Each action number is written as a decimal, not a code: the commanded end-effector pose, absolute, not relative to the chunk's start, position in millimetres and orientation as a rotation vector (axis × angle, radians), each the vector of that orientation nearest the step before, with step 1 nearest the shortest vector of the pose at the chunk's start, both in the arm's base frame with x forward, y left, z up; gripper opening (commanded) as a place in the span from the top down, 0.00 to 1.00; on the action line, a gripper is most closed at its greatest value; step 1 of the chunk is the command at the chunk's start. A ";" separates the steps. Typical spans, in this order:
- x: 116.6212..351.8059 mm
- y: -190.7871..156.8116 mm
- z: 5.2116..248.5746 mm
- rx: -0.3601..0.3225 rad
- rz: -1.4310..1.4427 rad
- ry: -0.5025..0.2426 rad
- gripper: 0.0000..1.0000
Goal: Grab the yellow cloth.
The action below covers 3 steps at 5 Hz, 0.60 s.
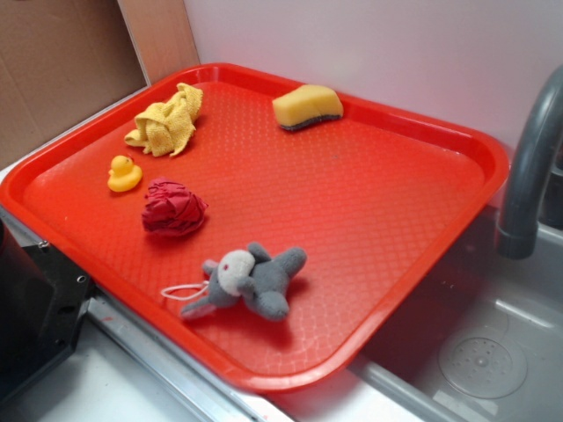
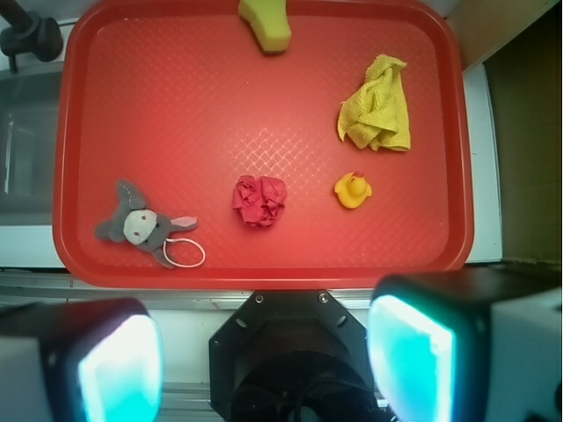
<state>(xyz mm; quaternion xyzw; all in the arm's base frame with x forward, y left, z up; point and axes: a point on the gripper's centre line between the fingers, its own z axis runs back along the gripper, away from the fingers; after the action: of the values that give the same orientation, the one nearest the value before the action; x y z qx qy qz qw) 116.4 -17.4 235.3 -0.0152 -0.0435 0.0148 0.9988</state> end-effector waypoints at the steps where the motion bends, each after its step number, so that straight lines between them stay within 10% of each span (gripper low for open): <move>1: 116.4 -17.4 235.3 -0.030 0.030 -0.087 0.00; 3: 150.7 8.7 213.4 0.054 0.147 -0.132 0.00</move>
<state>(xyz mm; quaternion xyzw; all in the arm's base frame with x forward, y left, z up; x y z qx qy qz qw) 149.6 7.5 206.2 0.0275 -0.0532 0.0721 0.9956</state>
